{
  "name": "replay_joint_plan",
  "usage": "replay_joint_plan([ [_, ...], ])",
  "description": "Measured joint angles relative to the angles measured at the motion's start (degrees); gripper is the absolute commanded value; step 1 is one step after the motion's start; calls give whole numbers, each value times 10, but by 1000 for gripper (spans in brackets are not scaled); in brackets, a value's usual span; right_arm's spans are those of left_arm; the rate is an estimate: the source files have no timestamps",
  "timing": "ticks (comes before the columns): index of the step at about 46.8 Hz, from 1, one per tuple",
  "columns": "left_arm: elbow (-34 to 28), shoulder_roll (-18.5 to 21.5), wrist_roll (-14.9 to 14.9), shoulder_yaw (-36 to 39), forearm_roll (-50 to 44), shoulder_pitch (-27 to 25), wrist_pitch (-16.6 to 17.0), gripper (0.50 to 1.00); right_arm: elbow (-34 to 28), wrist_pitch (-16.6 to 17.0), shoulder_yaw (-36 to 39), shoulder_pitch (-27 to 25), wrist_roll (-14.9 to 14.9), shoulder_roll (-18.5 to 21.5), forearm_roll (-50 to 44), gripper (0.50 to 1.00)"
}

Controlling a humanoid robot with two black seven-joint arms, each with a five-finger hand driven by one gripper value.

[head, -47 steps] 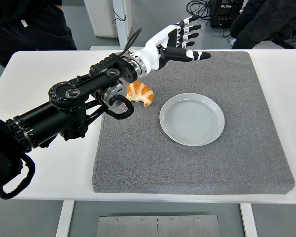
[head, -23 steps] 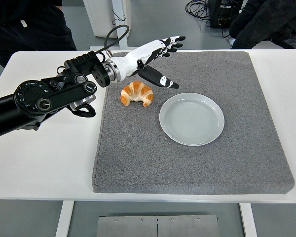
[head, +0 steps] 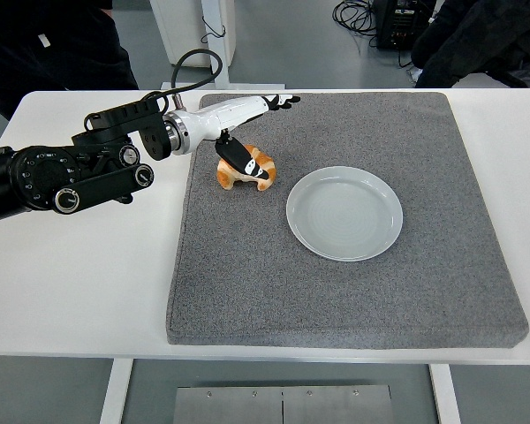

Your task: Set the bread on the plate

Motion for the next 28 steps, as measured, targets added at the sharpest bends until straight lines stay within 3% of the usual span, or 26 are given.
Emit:
replay_joint_plan([
  [28,65,-22,3,50,76,21,29,995,0,0,0,0,0,0,0,1000],
])
